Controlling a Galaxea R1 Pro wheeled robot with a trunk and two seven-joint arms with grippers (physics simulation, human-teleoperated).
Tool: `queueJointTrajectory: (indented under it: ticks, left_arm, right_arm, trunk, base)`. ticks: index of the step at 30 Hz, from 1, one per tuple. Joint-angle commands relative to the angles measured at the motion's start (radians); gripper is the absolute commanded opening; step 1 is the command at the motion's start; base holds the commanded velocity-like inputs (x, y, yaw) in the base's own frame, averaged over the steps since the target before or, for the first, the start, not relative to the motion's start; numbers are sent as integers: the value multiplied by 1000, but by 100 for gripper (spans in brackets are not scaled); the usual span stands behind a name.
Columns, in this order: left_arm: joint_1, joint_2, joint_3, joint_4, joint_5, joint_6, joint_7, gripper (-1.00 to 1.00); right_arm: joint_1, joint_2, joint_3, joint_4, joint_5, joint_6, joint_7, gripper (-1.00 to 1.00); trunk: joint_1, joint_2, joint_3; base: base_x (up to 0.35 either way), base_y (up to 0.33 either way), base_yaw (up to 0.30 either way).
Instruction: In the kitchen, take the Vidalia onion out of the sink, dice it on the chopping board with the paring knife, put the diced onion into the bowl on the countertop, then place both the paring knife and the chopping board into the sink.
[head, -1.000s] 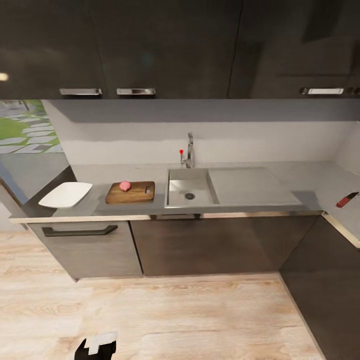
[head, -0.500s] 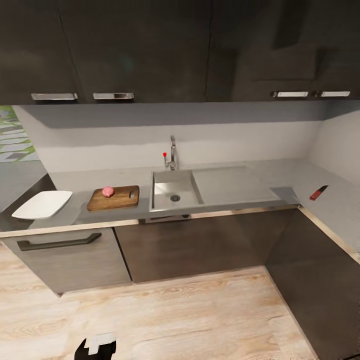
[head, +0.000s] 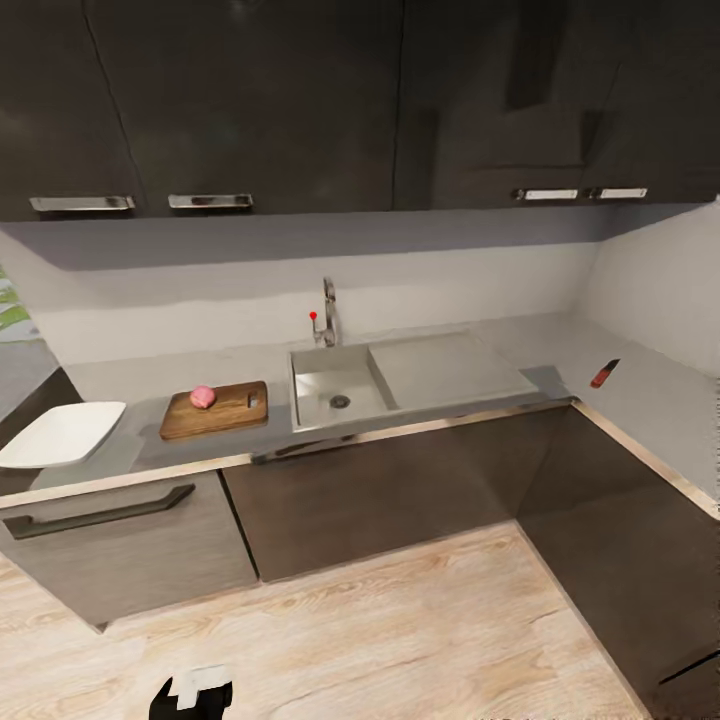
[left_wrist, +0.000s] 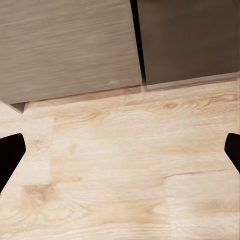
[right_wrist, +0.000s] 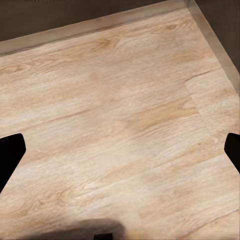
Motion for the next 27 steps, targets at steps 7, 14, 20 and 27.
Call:
queueJointTrajectory:
  ticks: [7, 14, 20, 27]
  left_arm:
    - [-2, 0, -9, 3, 8, -5, 1, 100]
    - [-1, 0, -9, 3, 8, -5, 1, 100]
    - [-1, 0, -9, 3, 8, -5, 1, 100]
    - [-1, 0, -9, 3, 8, -5, 1, 100]
  right_arm:
    - [0, 0, 5, -1, -10, -3, 4, 100]
    - [0, 0, 5, -1, -10, -3, 4, 100]
    - [0, 0, 5, -1, -10, -3, 4, 100]
    - [0, 0, 6, -1, -10, -3, 3, 100]
  trunk:
    - [1, -2, 6]
    - [1, -2, 13]
    - [1, -2, 20]
    - [1, -2, 27]
  base:
    - [0, 90, -214]
    - [0, 6, -214]
    - [0, 0, -214]
    - [0, 0, -214]
